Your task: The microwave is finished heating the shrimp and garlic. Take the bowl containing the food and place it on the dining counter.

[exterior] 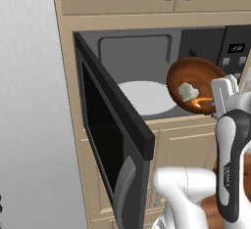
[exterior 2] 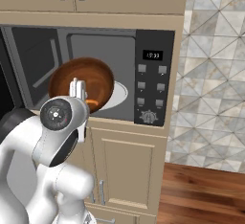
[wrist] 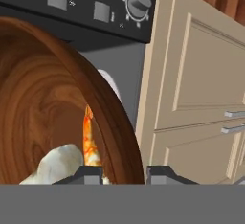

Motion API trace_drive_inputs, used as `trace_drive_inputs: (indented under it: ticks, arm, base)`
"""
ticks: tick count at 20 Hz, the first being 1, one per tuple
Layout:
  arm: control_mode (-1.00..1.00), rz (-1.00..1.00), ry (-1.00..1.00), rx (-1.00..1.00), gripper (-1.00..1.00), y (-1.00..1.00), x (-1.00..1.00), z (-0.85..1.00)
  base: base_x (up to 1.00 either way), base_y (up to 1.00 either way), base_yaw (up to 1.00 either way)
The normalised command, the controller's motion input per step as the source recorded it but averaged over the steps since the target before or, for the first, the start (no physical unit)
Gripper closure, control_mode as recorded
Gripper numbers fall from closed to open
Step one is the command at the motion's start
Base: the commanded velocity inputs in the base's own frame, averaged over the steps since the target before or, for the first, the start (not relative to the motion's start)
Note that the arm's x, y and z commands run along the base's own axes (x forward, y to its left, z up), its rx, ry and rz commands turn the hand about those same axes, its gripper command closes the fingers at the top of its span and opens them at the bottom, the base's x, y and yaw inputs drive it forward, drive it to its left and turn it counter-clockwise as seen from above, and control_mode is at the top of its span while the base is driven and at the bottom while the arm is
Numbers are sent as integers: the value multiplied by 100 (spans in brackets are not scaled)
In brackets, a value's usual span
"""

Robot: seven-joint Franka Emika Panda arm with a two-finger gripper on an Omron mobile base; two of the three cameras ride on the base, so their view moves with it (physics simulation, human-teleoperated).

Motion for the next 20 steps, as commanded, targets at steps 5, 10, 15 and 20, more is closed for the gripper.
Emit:
trace_drive_inputs:
  ticks: [5,10,15,20]
  arm:
    - [100,0,0,0,100,0,0,0]
    - [100,0,0,0,100,0,0,0]
    - [100,0,0,0,100,0,0,0]
    - [100,0,0,0,100,0,0,0]
  base:
    - [-39,-9,0]
    - [-22,-13,-2]
    - [-32,-52,-36]
    - [-30,-50,-63]
